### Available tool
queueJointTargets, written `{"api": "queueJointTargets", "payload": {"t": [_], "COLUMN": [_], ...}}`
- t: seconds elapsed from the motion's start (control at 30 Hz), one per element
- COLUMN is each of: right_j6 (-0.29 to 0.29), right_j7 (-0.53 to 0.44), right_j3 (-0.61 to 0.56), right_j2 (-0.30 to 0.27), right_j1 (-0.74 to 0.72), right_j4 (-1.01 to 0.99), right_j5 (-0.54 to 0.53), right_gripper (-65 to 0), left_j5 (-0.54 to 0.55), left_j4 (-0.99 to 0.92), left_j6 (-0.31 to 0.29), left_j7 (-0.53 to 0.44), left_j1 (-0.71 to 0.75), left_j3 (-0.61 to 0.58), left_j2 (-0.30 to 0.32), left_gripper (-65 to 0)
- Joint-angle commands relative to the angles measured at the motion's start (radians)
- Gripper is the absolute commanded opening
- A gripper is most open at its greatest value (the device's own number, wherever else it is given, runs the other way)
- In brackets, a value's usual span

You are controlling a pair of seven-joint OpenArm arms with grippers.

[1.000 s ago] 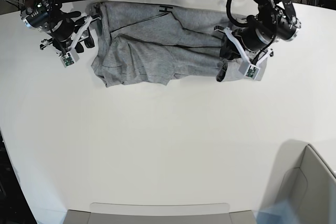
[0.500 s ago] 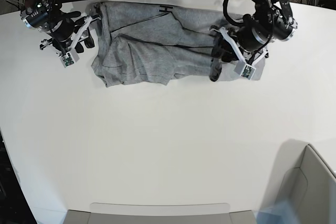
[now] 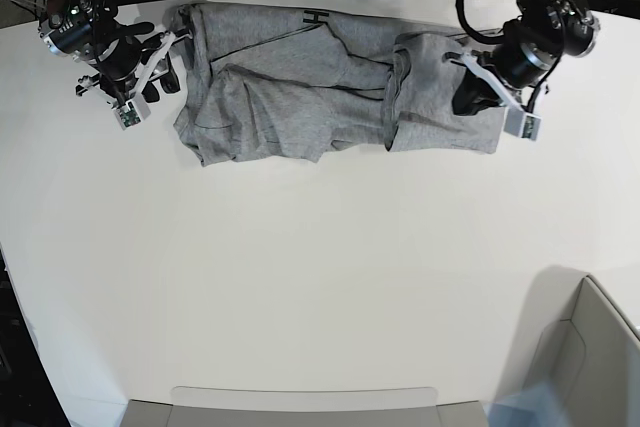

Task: Fold the T-shirt properly
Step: 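Fold the shirt's end held by the left gripper inward toward the right gripper, then fold the shirt's end held by the right gripper inward over the bundle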

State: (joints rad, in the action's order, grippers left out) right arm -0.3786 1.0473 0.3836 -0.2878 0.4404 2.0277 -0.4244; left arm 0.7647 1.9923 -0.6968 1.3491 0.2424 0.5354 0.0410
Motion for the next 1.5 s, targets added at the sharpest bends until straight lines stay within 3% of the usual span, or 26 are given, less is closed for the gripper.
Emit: {"api": "queueJointTargets", "payload": {"t": [0.0,0.13,0.37,0.43,0.53,0.7,0.9,1.13,1.47], "right_j6": [-0.004,-0.004,-0.004,-0.004,-0.004,-0.023,-0.27,-0.274,-0.274], "right_j7": [-0.019,-0.019,-0.02,-0.02,-0.017,-0.015,-0.015,-0.019,-0.019], "right_j3": [0.008,0.007,0.012,0.028,0.11,0.223,0.219,0.166,0.078], "right_j2": [-0.008,-0.003,0.028,0.035,0.045,0.049,0.048,0.062,0.166], "right_j1": [-0.004,-0.005,-0.05,-0.051,-0.047,-0.055,-0.061,-0.116,-0.157], "right_j4": [0.014,0.014,0.015,0.015,-0.011,-0.213,-0.394,-0.508,-0.509], "right_j5": [-0.014,-0.017,-0.035,-0.1,-0.287,-0.479,-0.492,-0.468,-0.4], "right_gripper": [-44.6,-44.6,-44.6,-44.6,-44.6,-44.6,-44.6,-44.6,-44.6], "left_j5": [0.022,0.022,-0.011,-0.05,-0.075,-0.077,-0.075,-0.073,-0.075], "left_j4": [-0.006,-0.087,-0.123,-0.144,-0.152,-0.152,-0.152,-0.152,-0.152], "left_j6": [-0.001,0.01,0.033,0.033,0.032,0.025,0.024,0.024,0.024], "left_j7": [-0.018,-0.018,-0.02,-0.043,-0.058,-0.063,-0.063,-0.063,-0.063], "left_j1": [-0.01,-0.036,0.016,0.016,0.016,0.016,0.016,0.016,0.016], "left_j3": [0.016,-0.041,-0.211,-0.22,-0.22,-0.22,-0.22,-0.22,-0.219], "left_j2": [0.021,0.061,0.064,0.063,0.064,0.064,0.061,0.063,0.063], "left_gripper": [-65.0,-65.0,-65.0,-65.0,-65.0,-65.0,-65.0,-65.0,-65.0]}}
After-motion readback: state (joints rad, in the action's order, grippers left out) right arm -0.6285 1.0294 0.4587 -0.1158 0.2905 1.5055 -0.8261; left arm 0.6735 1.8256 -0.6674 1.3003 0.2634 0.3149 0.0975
